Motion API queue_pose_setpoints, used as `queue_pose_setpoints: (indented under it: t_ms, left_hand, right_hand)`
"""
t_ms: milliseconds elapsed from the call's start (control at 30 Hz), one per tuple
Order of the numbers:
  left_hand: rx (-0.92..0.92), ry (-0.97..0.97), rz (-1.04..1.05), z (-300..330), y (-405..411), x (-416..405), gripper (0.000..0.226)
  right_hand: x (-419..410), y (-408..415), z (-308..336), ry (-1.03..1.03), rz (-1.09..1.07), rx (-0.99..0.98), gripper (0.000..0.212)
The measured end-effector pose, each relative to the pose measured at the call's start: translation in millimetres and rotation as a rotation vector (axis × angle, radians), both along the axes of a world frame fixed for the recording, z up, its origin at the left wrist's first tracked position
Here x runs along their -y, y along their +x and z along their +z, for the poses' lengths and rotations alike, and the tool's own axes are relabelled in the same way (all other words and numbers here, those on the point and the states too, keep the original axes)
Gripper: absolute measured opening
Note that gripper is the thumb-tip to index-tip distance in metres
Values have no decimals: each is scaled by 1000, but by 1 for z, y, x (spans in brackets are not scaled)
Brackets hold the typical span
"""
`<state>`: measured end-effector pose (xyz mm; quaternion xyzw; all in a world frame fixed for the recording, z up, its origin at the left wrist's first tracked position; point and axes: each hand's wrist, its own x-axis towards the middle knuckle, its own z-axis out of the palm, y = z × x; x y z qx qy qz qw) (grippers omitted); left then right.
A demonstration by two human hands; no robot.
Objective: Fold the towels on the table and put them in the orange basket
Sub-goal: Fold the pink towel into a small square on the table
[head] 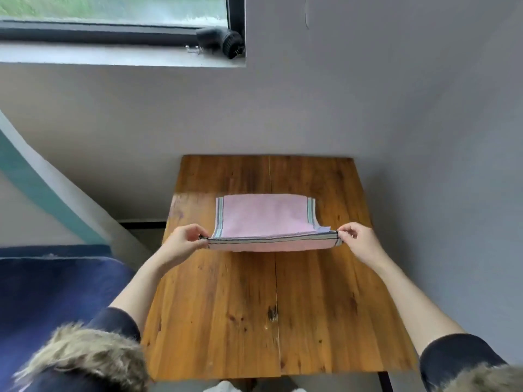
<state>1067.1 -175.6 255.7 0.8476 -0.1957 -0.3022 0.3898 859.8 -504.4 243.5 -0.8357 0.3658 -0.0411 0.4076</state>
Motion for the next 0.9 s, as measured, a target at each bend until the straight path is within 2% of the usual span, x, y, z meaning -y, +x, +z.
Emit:
queue_pose_setpoints:
  t_ms: [133,267,567,733,900]
  left_hand:
    - [-151,159,-69,-43,-39,-15,6]
    - [-279,240,-114,-61,-62,-24,4]
    - [-330,49,93,-65,-54,-23,17]
    - [-348,-90,273,-72,-29,-5,10]
    - [-239,-114,343,-85,5,23,8]
  right_hand:
    - [-16,-46,-46,123,41,-278,6]
    - [-21,-70,-59,223,65,-377,8]
    - [-11,-52,-55,316,-45,-234,4]
    - [4,-21,-60,368,-140,-110,7]
    - [22,23,-72,338,-180,-49,13]
